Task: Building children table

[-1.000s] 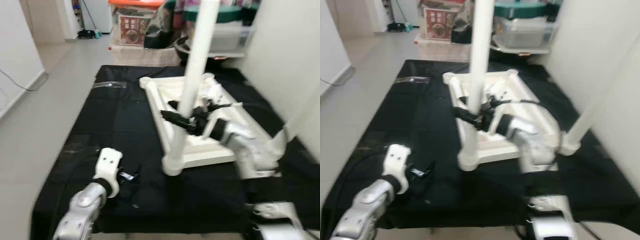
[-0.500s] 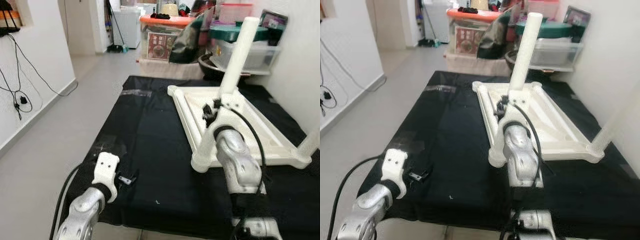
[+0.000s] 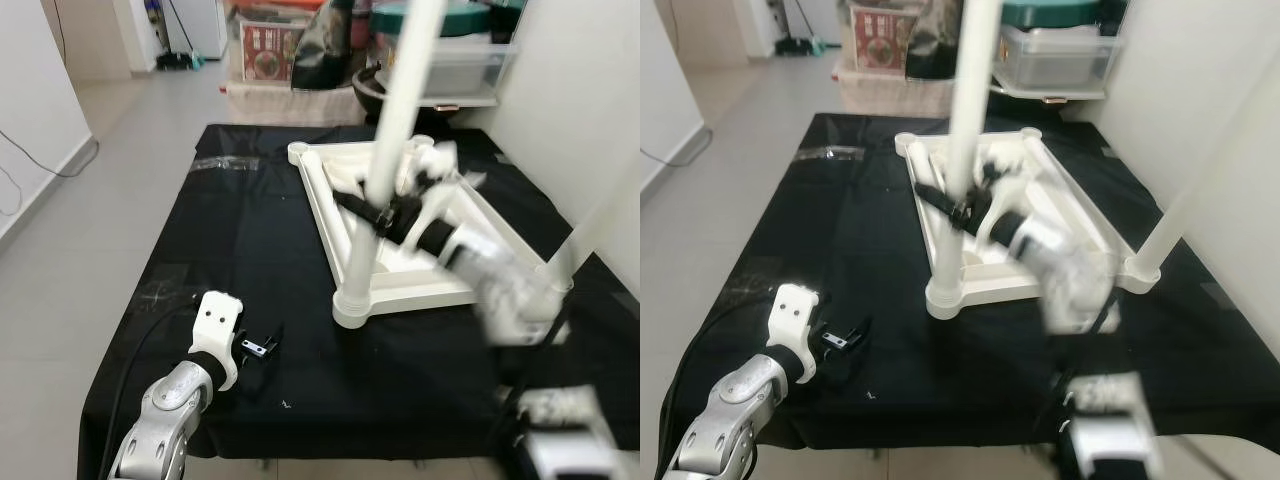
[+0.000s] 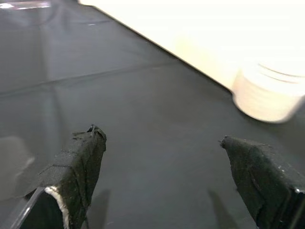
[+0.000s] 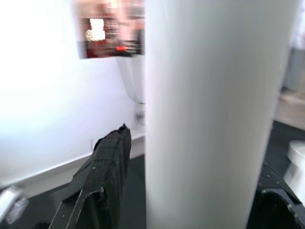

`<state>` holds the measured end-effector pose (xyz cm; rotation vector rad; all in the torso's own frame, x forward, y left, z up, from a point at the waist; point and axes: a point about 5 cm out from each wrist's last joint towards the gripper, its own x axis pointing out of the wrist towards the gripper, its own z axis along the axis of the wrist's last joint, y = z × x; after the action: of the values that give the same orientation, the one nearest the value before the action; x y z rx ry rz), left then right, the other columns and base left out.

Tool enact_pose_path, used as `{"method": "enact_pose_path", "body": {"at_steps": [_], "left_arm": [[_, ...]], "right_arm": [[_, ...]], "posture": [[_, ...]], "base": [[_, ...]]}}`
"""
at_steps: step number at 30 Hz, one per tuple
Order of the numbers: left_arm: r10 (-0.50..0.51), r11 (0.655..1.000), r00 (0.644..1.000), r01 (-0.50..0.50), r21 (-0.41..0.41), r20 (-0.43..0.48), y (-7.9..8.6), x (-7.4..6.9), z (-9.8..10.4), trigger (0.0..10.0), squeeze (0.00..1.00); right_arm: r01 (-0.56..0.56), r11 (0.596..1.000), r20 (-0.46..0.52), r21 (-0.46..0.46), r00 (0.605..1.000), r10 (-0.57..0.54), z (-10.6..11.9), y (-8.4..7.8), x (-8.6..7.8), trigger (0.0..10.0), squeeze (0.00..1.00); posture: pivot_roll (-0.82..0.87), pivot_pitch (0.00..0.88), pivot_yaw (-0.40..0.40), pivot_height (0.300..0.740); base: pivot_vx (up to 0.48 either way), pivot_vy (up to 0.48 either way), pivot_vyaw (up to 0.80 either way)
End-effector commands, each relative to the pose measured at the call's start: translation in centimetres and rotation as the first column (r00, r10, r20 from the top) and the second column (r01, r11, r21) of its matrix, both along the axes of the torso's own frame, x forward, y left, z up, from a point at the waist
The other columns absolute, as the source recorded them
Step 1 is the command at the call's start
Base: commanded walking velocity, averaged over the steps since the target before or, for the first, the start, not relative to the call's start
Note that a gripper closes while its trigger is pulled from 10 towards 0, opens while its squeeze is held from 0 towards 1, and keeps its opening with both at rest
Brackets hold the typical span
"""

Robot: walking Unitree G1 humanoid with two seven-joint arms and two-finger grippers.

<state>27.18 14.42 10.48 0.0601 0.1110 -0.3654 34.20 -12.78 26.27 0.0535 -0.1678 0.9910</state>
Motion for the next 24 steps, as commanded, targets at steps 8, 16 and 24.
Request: {"method": "enact_pose_path", "body": {"at_steps": [8, 16, 24], "left_arm": [[-0.003, 1.0, 1.0, 0.003, 0.003, -0.006, -0.2, -0.2, -0.2, 10.0, 0.0], [-0.008, 1.0, 1.0, 0.008, 0.007, -0.016, -0.1, -0.3, -0.4, 10.0, 0.0], [-0.021, 1.0, 0.999, 0.021, 0.0, -0.024, -0.5, -0.5, -0.6, 10.0, 0.0]], "right_arm": [[-0.36, 0.933, -0.103, -0.026, 0.929, 0.355, -4.6, 4.6, -2.5, 0.0, 0.0], [0.745, 0.577, -0.22, -0.335, 0.533, -0.817, -10.3, -2.5, 2.3, 0.0, 0.0], [0.826, 0.429, -0.23, -0.365, 0.367, -0.901, -12.4, -4.5, -1.0, 10.0, 0.0]], "posture": [[0.07, 0.0, -0.077, 0.74], [0.03, 0.0, -0.065, 0.74], [0.01, 0.0, -0.053, 0.74]], "base": [[0.0, 0.0, 0.0], [0.0, 0.0, 0.0], [0.0, 0.0, 0.0]]}}
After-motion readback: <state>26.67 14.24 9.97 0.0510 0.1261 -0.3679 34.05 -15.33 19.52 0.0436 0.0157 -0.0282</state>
